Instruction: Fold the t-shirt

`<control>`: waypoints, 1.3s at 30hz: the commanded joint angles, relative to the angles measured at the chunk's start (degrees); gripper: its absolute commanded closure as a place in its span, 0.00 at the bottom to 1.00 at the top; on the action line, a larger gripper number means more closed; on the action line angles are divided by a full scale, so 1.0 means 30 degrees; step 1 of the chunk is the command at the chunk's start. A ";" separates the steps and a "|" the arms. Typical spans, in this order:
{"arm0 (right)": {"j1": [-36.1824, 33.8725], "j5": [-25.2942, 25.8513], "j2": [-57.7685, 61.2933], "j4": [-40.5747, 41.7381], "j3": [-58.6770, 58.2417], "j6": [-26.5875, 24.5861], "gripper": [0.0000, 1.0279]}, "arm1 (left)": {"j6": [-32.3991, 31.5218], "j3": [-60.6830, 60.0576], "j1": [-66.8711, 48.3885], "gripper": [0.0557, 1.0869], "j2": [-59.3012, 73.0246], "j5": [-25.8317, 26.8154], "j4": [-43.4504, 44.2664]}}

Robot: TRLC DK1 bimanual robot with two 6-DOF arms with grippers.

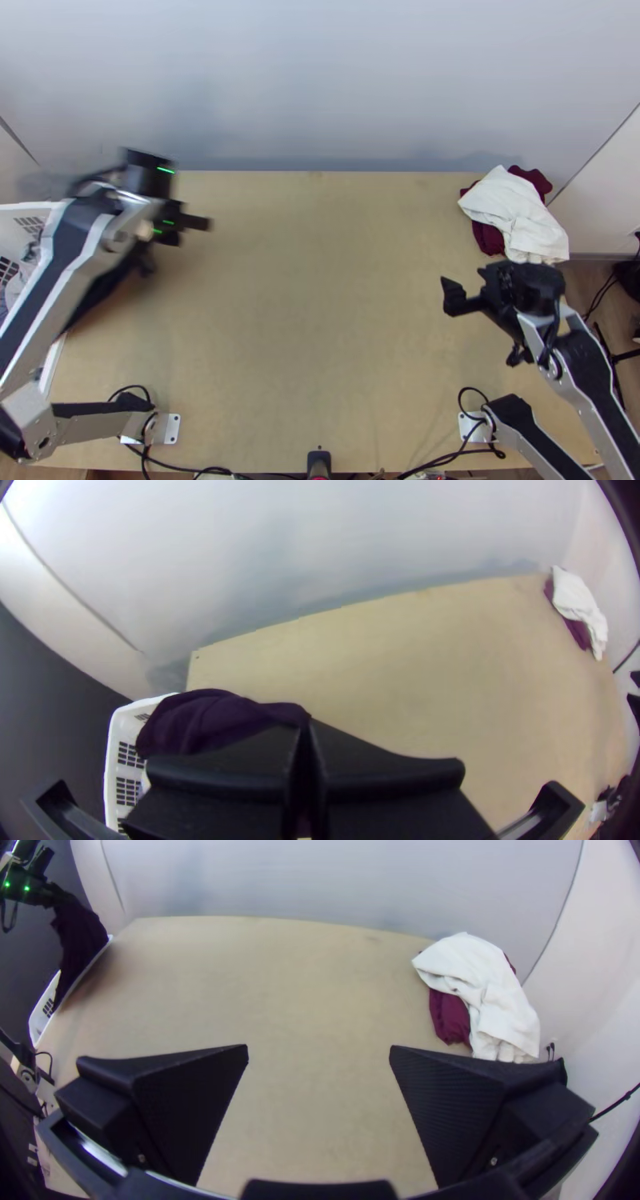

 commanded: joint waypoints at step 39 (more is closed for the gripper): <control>-0.7231 -0.0257 -0.2133 0.7798 -0.7828 -0.1286 0.04 | 0.0748 1.2856 -1.3428 0.04 1.5688 -0.0472 0.1383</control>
